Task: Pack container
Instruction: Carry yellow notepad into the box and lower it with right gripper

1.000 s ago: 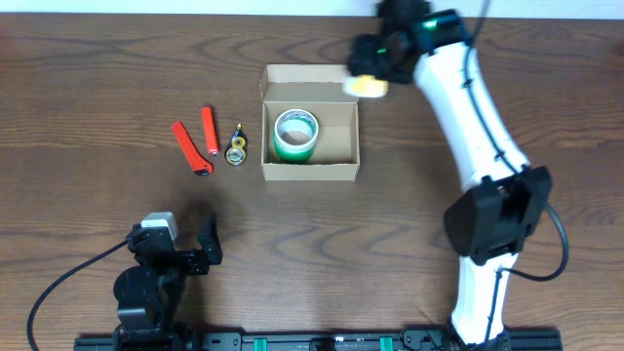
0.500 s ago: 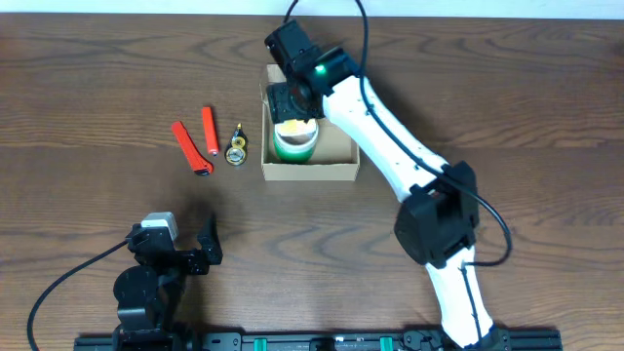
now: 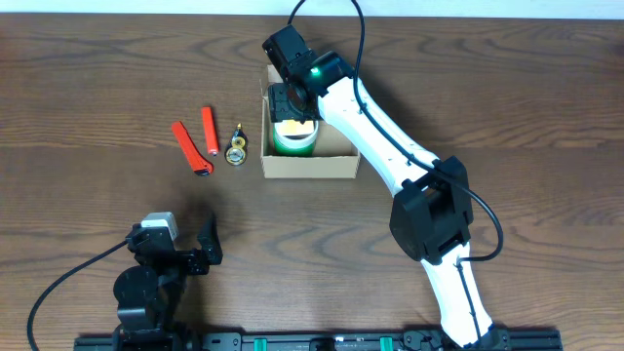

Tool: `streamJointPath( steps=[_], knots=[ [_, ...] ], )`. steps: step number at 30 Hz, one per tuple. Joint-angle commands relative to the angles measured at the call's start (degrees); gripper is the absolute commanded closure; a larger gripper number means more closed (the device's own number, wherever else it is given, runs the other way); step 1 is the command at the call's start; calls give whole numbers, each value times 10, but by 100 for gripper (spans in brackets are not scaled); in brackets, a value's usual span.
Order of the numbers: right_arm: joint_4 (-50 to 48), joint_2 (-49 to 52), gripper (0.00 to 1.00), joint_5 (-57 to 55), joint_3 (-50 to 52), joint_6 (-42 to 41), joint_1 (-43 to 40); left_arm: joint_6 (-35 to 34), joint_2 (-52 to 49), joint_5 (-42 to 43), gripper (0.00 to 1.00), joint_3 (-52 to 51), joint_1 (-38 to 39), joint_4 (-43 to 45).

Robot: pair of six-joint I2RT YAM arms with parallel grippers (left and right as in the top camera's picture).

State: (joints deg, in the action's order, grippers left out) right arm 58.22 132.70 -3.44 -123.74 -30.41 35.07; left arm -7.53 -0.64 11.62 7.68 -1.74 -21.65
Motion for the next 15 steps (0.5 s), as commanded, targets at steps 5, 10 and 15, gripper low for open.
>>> streamJointPath(
  steps=[5, 10, 15],
  knots=[
    [34, 2, 31, -6, -3, -13, 2, -3, 3, 2, 5, -12, -1, -2],
    [49, -5, 30, -5, -4, -24, 2, -3, 3, 2, 5, -12, -1, -2],
    [52, -5, 30, 5, -4, -35, 2, -3, 3, 2, 5, -12, -1, -2]
  ],
)
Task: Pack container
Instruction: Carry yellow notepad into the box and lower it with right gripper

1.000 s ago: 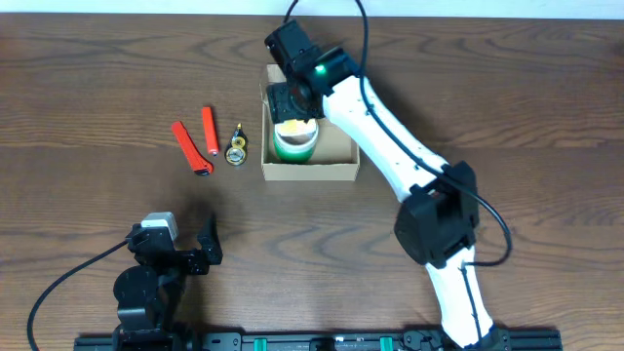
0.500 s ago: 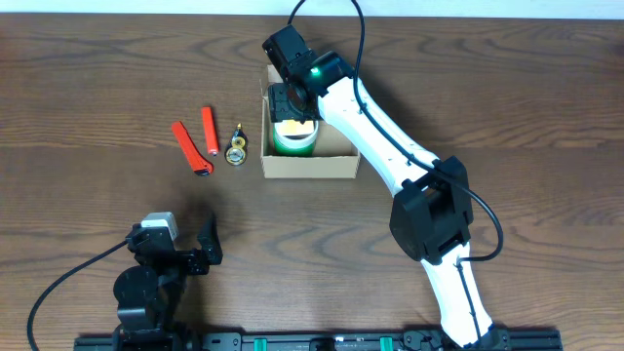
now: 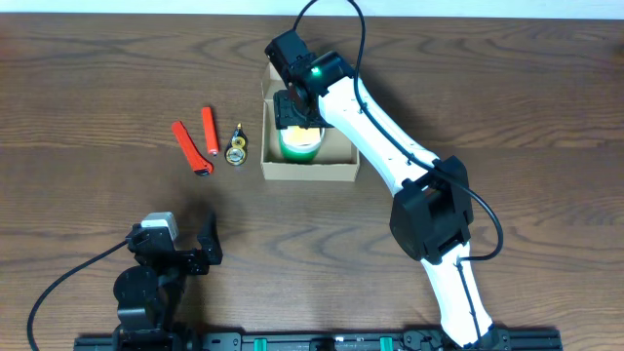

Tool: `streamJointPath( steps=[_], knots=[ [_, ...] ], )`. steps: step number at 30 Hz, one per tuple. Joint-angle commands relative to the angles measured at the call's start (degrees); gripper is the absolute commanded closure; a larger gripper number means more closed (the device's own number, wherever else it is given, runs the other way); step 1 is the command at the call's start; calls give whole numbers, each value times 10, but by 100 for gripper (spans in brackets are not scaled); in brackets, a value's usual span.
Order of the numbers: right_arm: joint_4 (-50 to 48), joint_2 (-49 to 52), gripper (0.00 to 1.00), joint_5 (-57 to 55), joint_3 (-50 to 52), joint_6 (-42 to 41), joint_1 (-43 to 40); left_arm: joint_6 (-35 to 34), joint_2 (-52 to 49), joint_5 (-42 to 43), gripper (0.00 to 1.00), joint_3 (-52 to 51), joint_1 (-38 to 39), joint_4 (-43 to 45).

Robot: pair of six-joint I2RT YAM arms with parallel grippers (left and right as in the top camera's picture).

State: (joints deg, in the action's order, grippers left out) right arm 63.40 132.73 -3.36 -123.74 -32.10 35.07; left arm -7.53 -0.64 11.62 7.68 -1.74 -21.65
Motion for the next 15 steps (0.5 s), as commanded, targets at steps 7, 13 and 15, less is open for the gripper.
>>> streamJointPath(
  steps=[7, 13, 15],
  knots=[
    [0, -5, 25, 8, -4, -18, 3, -3, 3, 2, 4, -12, -1, -2],
    [-2, -5, 9, 8, -4, -21, 2, -3, 3, 2, 5, -12, -1, -2],
    [-2, -5, 7, 11, -5, -21, 2, -3, 3, 2, 5, -12, -1, -2]
  ],
)
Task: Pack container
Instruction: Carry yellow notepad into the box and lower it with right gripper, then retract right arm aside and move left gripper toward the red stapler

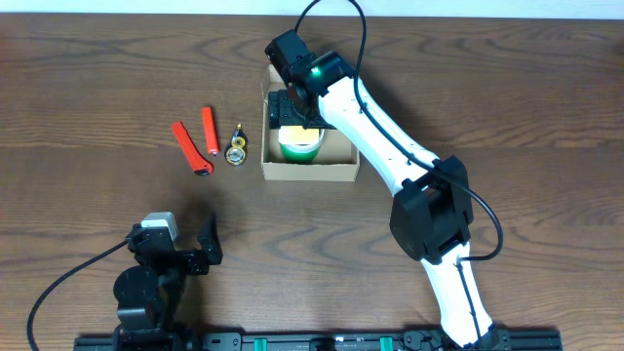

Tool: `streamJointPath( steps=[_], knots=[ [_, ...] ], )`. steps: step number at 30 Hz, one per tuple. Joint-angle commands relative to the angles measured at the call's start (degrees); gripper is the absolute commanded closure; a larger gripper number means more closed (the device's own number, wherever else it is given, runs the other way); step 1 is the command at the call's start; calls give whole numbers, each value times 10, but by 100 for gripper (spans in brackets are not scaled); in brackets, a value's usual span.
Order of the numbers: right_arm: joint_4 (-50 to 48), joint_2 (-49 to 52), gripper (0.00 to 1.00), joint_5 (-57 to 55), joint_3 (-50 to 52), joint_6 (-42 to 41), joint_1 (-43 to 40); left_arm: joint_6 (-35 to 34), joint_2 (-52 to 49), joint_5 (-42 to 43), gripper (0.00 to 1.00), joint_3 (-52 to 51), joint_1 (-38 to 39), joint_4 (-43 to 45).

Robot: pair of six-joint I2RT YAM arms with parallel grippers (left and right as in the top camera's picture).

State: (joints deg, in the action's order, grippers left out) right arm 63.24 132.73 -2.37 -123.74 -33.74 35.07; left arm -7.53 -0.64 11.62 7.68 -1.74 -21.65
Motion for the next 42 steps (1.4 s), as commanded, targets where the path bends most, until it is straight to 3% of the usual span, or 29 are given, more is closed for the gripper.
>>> streamJointPath(
  steps=[1, 8, 15, 23, 31, 36, 39, 42],
  knots=[
    [0, -5, 6, 3, -6, -5, 2, -3, 3, 2, 5, -12, -1, -2],
    [48, -24, 4, 17, -71, 17, -2, -3, 3, 2, 5, -12, -1, -2],
    [138, -92, 1, 47, -139, 148, -36, -3, 3, 2, 5, -12, -1, -2],
    [260, -187, 12, 73, -130, 260, -104, -2, 3, 2, 5, -12, -1, 0],
    [228, -368, 11, 42, 23, 298, -113, 13, 3, -109, 5, -12, -1, 11],
    [162, -520, 4, 33, 184, 309, -124, -9, -2, 9, 5, 6, -1, 54],
    [163, -563, 3, 33, 227, 311, -125, -26, -44, 25, 5, 54, -1, 38],
    [195, -579, 2, 33, 233, 311, -125, 17, -131, 24, 5, 141, -1, 16]
  ],
)
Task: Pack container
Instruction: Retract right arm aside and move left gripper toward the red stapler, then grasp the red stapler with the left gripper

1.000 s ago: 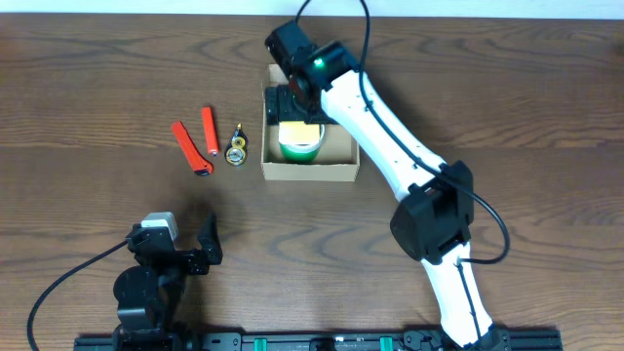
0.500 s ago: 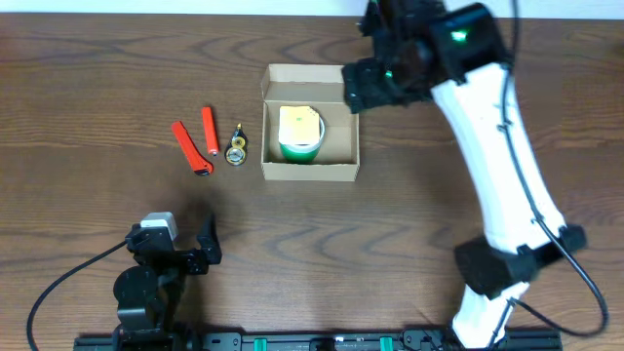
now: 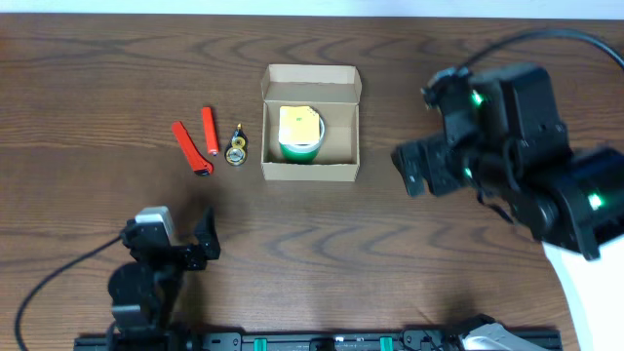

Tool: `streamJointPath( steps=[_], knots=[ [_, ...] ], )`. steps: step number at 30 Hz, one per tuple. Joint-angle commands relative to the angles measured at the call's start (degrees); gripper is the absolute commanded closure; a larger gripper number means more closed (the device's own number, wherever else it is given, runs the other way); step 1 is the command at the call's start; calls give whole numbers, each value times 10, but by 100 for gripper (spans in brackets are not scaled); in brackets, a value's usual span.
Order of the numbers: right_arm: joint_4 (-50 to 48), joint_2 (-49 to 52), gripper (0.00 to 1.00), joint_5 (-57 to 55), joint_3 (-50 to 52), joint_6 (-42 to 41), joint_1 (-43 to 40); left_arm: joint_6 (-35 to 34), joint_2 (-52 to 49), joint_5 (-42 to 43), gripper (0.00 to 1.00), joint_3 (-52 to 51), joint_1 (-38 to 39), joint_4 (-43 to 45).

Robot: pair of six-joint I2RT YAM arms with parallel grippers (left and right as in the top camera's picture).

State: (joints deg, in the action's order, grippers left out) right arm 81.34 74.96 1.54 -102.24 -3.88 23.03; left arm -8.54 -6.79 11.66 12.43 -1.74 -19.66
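An open cardboard box [image 3: 310, 168] stands mid-table, its flap folded back at the far side. Inside it sits a green jar with a yellow lid [image 3: 300, 132], against the left wall. Left of the box lie two red markers [image 3: 192, 148] [image 3: 209, 131] and a small brass-coloured piece [image 3: 235, 149]. My right gripper [image 3: 408, 172] hangs high at the right, well clear of the box, open and holding nothing. My left gripper [image 3: 206, 244] rests low near the front left edge; its jaws are too dark to read.
A black rail [image 3: 322, 342] runs along the front edge of the wooden table [image 3: 88, 88]. The bulky right arm [image 3: 546, 175] fills the right side of the view, close under the camera.
My right gripper was down in the box over the green jar. It has now left the box and hangs open at the right. The jar stays in the box. The left arm shifted slightly.
My right gripper was in the box on the green jar at all three earlier moments, shifting it a little inside. Now the jar stands alone in the box and the right arm is pulled back to the right. The markers and the brass piece have not moved.
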Motion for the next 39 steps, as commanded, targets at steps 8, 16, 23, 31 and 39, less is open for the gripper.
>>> streamJointPath(
  steps=[8, 16, 23, 31, 39],
  knots=[
    [44, -20, 1, -1, 17, 23, -5, 73, -442, 24, 5, 456, -1, -175],
    [51, -21, 1, -2, 18, 23, -5, 66, -676, 34, 5, 636, -1, -250],
    [51, -21, 1, -2, 18, 23, -5, 66, -753, 34, 5, 636, -1, -245],
    [51, -21, 1, -2, 18, 23, -5, 38, -802, 32, 5, 636, -1, -186],
    [51, -21, 1, -2, 18, 23, -5, 39, -824, 28, 5, 636, -1, -166]
  ],
)
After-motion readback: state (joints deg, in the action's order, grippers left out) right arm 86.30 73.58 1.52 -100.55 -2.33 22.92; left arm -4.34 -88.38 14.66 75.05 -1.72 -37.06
